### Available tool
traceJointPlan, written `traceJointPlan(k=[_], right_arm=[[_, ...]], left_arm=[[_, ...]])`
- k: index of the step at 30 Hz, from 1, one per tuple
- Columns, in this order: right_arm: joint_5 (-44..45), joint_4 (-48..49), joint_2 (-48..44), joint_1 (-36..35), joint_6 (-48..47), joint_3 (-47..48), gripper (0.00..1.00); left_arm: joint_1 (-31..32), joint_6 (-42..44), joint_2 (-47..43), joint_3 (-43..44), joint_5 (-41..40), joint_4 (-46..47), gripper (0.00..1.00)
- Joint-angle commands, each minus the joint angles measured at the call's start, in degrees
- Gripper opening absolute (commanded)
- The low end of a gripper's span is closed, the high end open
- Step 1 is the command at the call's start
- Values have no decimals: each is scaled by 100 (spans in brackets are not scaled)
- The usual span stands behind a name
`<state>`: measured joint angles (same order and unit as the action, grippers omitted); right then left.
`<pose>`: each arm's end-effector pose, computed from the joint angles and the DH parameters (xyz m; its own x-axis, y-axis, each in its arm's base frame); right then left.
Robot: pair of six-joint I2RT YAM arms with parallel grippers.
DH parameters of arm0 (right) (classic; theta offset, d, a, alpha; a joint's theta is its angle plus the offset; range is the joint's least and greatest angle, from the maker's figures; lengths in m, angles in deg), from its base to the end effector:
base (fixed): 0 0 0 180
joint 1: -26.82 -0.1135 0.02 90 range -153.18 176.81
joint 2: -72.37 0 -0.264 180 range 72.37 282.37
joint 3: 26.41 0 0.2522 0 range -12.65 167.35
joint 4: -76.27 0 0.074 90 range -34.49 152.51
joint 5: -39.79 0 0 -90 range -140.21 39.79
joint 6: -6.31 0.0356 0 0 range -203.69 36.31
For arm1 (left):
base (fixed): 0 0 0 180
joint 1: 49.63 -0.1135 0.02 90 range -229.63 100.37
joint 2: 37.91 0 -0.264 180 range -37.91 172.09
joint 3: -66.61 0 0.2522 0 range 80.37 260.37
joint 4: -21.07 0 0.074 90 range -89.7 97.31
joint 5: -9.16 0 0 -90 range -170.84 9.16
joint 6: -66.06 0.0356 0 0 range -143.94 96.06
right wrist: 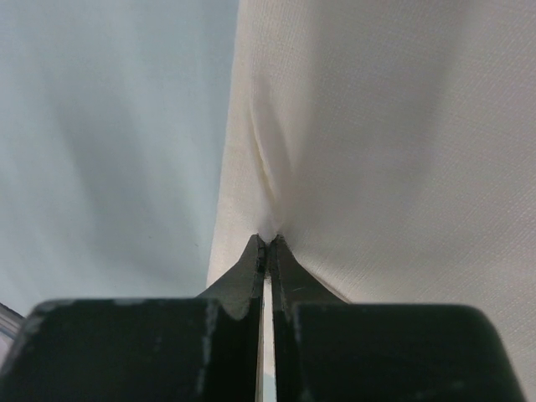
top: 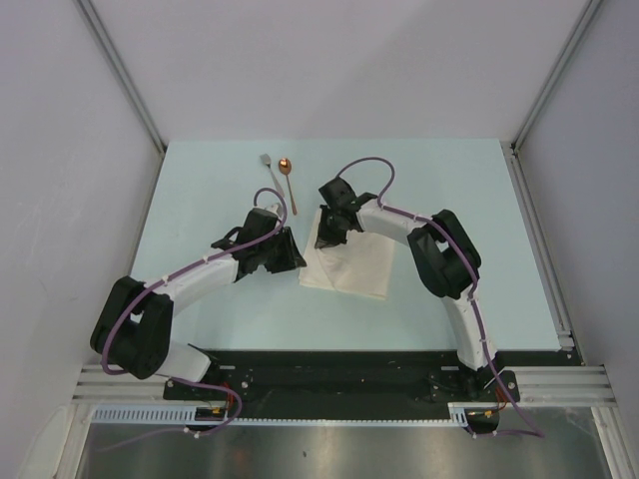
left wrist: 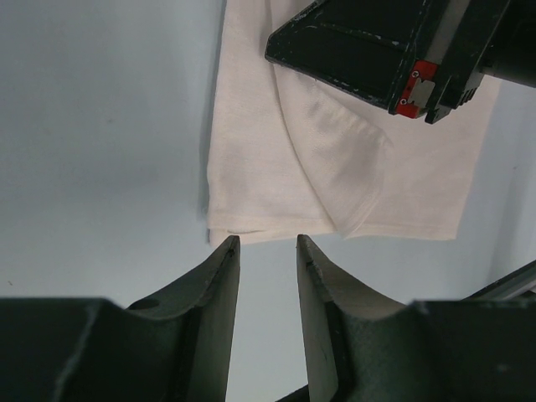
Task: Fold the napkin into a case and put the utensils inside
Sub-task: Fold the rectangle-folded napkin at the center of the board.
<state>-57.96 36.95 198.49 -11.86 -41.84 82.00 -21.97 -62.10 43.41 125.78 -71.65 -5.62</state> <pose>0.3681 0.3008 0.1584 -0.9392 0.0949 -0.3299 -0.0670 0.8918 0.4474 0.2503 -0.1376 0.1972 -0.8650 -0.2353 -0.4432 0.0215 0.8651 -0.5012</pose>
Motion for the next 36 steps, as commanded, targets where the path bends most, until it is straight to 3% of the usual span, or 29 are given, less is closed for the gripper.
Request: traceJointPlan(k=[1,21,23,24,27,32,36], right_arm=[[-139,156,61,-43,69,247,0],[-349,236,79,-52,96,247,0],[-499,253,61,-44,43,282,7],[-700,271,35,-17,0,265,22],[-990,332,-350,61,-211,107,47],[-1272,385,-1651,465,-580,-648,62],[-1632,718,-2407,939,-1028,-2077,72]], left_arm=[[-33,-34,-178,-23,-31,159,38],[-33,-43,-204,-67,-93,168,38],[-41,-52,-195,-58,-93,177,38],[-41,-61,-187,-67,-76,168,38],[-41,-87,-195,-67,-84,194,38],[-41,-87,-169,-58,-84,185,38],[-41,-201,-46,-76,91,255,38]])
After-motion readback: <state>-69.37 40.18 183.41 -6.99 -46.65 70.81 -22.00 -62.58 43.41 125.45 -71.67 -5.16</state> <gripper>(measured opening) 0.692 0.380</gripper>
